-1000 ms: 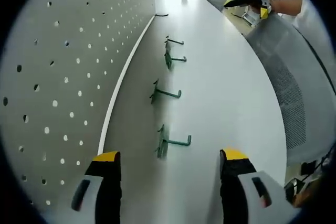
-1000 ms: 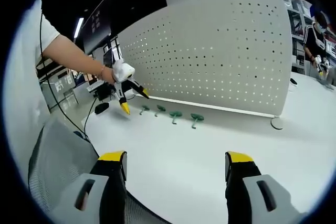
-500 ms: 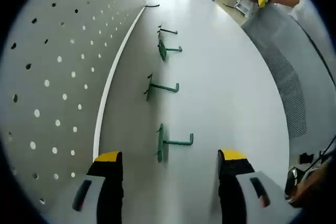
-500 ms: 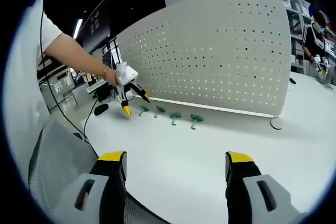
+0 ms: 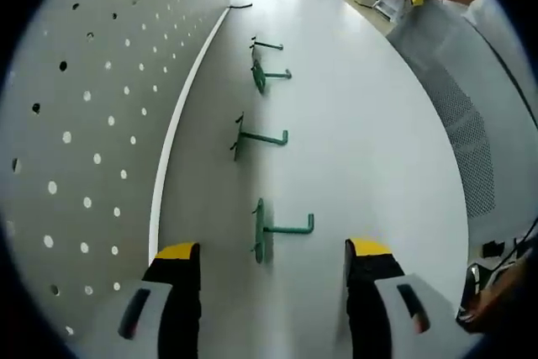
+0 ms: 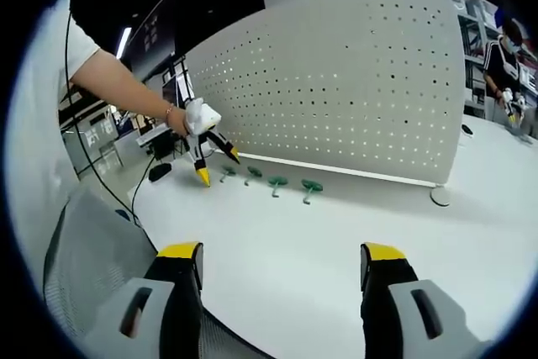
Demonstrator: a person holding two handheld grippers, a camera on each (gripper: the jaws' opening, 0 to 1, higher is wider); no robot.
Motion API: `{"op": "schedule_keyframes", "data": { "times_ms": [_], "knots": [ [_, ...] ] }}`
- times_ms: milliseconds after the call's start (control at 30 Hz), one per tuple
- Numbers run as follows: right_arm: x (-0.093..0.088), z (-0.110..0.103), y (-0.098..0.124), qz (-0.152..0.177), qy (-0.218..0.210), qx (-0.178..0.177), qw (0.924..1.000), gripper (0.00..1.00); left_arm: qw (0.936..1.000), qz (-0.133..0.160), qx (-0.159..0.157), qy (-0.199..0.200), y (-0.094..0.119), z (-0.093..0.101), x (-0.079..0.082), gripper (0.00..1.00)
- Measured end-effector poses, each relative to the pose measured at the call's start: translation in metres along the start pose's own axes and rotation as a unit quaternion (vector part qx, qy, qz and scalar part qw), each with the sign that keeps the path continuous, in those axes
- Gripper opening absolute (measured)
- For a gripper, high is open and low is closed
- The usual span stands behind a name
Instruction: Insert the hook assembly into the mounting plate slot until the hook locks in place.
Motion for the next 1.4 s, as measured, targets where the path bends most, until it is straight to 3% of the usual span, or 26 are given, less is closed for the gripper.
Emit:
{"op": "schedule_keyframes", "data": {
  "times_ms": [200, 533, 1267, 1400],
  "knots": [
    [0.001, 0.0002, -0.0008, 0.001, 0.002, 0.0, 1.0, 0.73, 1.0, -0.004, -0.001, -0.002, 0.0001, -0.0011, 0.0005, 0.7],
    [0.0024, -0.0005, 0.0006, 0.008, 0.001, -0.001, 1.0, 0.73, 0.9999, -0.009, -0.003, -0.011, 0.0022, -0.0021, 0.0047, 0.47],
    [0.0058, -0.0026, 0.0004, 0.013, 0.009, 0.001, 0.9999, 0.72, 0.9994, -0.014, 0.018, 0.025, 0.0004, -0.0048, 0.0056, 0.2],
    [0.004, -0.0023, 0.0, 0.011, 0.008, 0.001, 0.9999, 0.72, 0.9993, -0.019, 0.023, 0.021, 0.0, -0.0043, 0.0064, 0.09]
  ]
}}
Point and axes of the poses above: the point that each gripper's makers call its tool centre point, and the gripper's own axes: y roughly backward along the fingers, z roughly to its right, x roughly out of its top, the point moved 6 cm from there along y, roughly backward along the fingers
